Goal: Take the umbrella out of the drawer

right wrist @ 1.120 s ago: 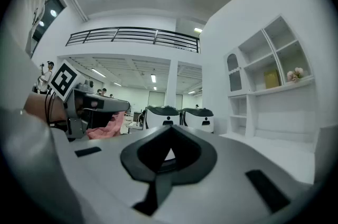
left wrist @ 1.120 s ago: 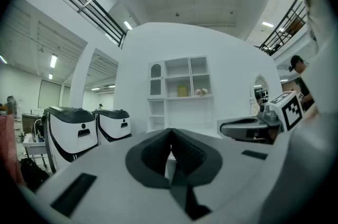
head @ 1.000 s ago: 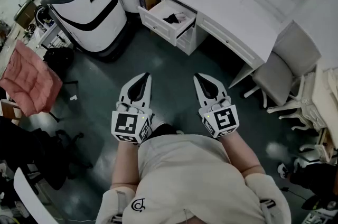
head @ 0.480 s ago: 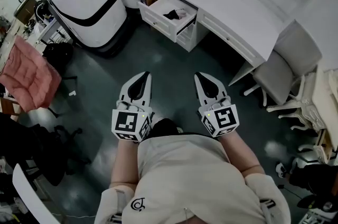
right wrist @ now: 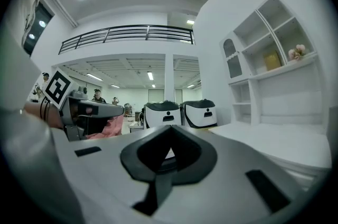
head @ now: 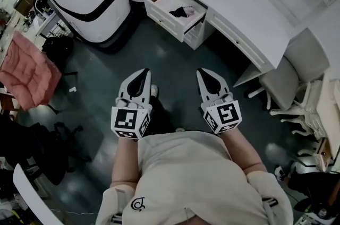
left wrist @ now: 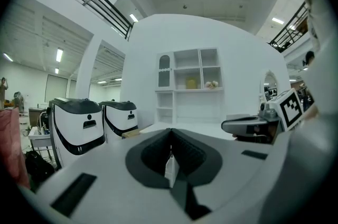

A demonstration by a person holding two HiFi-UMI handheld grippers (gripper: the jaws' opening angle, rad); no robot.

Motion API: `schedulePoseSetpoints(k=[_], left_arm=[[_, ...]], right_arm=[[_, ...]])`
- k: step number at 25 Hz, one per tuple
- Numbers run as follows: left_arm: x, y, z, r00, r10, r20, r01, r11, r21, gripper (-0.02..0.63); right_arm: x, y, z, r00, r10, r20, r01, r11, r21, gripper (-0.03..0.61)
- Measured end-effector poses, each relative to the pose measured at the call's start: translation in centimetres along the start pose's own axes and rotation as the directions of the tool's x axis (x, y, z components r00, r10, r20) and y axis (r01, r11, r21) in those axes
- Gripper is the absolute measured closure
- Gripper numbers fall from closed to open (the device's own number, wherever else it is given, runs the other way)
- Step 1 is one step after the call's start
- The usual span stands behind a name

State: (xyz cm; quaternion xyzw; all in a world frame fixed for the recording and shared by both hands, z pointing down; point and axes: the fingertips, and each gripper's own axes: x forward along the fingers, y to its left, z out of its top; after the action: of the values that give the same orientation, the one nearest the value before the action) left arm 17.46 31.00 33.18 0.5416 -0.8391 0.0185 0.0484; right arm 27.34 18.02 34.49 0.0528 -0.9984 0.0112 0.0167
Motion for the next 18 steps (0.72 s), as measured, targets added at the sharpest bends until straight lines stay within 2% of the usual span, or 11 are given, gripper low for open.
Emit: schedulePoseSetpoints(k=[4, 10, 18], left_arm=[[4.0, 3.9, 0.3, 1.0, -0.023, 0.002, 0.023, 1.0, 0.003, 0.601], [12.5, 11.2, 1.8, 0.993, -0.116, -0.019, 0.116, 0.993, 0.001, 0.601], [23.9, 20.6, 2.9, 0.961, -0.27, -0.055, 0.27, 0.963, -0.006, 0.601]], right_arm=[[5.1, -1.3, 0.0, 1.0, -0.02, 0.01, 0.02, 1.0, 0.009, 0.572], [14.8, -3.8, 0.8, 0.994, -0.107, -0.005, 0.107, 0.994, 0.021, 0.572], [26.0, -8.0, 0.9, 0.958, -0.283, -0.044, 0.285, 0.957, 0.043, 0.572]])
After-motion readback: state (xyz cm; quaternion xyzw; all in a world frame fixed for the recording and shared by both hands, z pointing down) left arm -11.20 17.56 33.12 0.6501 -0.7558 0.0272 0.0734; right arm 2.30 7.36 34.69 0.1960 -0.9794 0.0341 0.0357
